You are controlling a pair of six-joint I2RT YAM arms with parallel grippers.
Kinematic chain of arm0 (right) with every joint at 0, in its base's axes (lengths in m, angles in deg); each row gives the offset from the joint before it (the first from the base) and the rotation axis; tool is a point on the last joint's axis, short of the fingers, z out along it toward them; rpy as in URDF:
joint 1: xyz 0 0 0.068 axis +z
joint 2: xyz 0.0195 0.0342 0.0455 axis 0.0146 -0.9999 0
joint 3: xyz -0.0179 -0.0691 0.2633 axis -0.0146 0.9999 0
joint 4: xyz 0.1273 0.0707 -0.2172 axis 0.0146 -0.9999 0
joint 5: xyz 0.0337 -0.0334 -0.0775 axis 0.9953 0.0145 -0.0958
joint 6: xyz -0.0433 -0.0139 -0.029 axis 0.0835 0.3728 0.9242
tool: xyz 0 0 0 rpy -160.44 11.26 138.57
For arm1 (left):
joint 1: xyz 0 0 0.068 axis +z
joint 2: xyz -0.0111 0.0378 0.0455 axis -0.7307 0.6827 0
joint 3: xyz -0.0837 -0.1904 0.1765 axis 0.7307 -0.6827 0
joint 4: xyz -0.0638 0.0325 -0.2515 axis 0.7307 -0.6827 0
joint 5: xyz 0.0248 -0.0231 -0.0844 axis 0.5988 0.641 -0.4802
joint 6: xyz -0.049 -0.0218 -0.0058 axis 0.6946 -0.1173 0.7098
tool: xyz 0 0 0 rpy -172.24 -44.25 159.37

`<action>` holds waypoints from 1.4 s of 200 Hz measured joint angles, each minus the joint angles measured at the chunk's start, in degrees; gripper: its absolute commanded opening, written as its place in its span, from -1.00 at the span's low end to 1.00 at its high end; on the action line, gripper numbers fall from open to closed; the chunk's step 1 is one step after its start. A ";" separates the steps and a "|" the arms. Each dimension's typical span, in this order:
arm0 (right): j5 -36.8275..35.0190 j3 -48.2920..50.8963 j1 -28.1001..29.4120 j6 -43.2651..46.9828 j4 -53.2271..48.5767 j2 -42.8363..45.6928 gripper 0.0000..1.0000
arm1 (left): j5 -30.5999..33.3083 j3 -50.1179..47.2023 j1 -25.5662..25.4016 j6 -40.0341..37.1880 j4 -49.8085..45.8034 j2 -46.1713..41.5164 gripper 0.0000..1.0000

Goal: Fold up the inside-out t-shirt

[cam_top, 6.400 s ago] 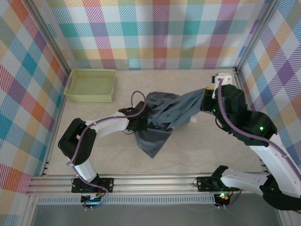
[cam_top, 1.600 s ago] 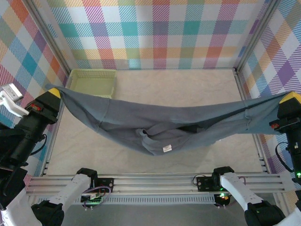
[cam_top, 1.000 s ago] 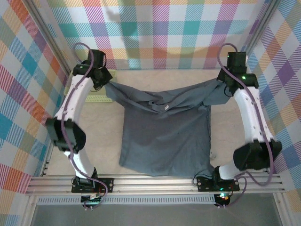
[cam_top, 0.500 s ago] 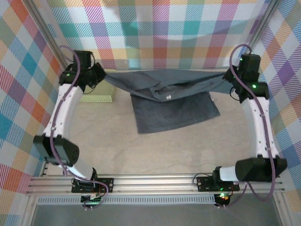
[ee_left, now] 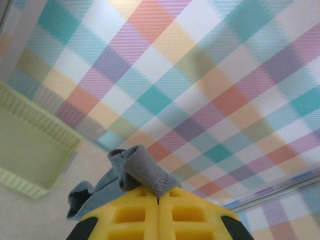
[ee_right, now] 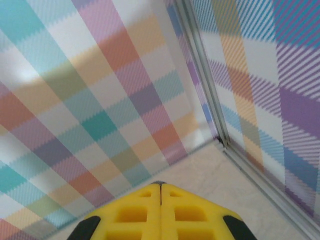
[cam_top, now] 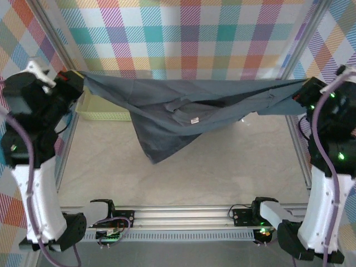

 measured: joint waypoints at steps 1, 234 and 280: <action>-0.11 -0.35 0.00 0.04 -0.13 0.17 -1.00 | 0.07 0.20 0.00 -0.02 -0.11 -0.11 -1.00; 5.73 18.80 -0.02 -1.05 17.57 -36.35 0.61 | -3.10 -3.82 -2.10 3.10 11.23 51.63 0.20; 6.40 19.58 0.17 -0.50 18.34 -38.80 0.66 | 0.04 6.25 -6.40 -0.72 6.25 56.30 0.33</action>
